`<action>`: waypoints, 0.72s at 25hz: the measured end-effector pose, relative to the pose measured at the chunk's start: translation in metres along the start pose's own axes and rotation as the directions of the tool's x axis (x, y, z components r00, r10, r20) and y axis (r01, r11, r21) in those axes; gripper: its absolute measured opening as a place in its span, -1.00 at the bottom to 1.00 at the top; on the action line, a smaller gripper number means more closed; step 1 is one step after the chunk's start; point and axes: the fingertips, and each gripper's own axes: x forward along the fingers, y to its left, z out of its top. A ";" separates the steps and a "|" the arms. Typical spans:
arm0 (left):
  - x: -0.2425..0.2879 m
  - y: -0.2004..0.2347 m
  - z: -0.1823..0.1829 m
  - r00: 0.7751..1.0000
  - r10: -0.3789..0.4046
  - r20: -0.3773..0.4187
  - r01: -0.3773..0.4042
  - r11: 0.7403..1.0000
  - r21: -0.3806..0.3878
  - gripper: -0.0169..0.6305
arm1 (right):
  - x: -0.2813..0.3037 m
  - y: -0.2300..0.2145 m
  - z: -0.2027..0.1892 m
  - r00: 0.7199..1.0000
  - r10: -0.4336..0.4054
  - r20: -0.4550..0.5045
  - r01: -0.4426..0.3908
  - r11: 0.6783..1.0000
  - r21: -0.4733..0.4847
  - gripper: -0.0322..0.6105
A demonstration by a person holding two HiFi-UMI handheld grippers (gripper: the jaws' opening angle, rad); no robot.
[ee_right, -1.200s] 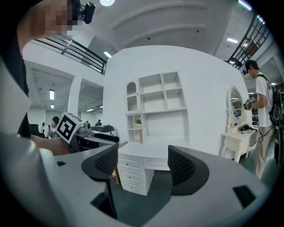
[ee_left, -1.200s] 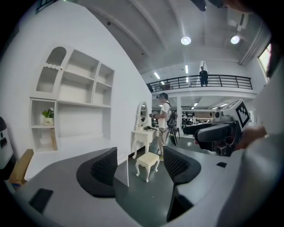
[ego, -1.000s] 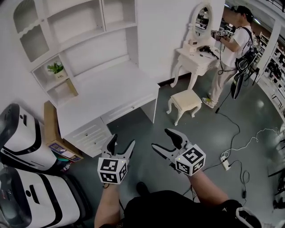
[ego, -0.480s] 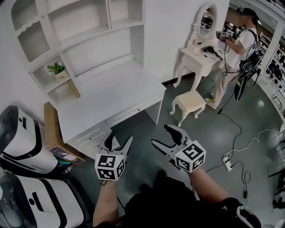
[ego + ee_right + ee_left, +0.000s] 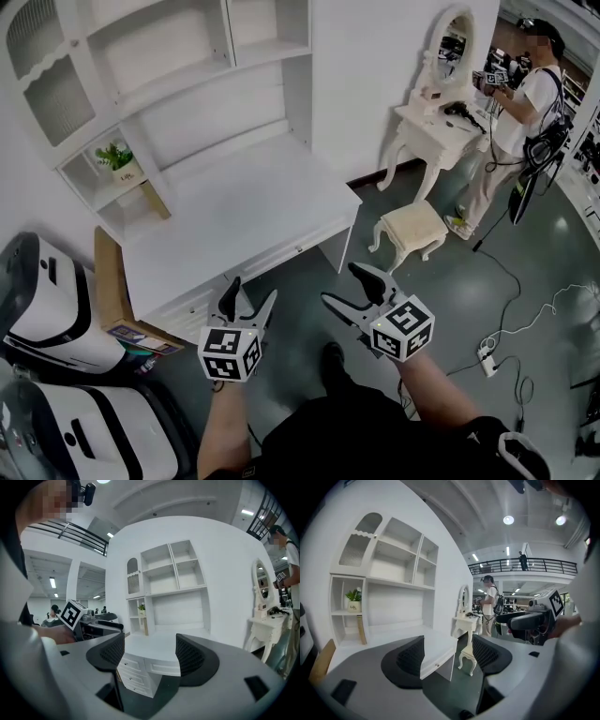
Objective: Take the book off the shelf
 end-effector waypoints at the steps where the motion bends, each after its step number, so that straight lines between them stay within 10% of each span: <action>1: 0.013 0.004 0.001 1.000 0.001 -0.006 -0.001 1.000 -0.005 0.01 | 0.008 -0.011 0.001 1.000 0.003 -0.002 -0.003 1.000 0.005 0.19; 18: 0.184 0.037 0.071 0.996 0.069 -0.060 -0.069 0.998 0.004 0.01 | 0.109 -0.181 0.041 0.994 0.108 0.012 -0.109 0.993 0.052 0.19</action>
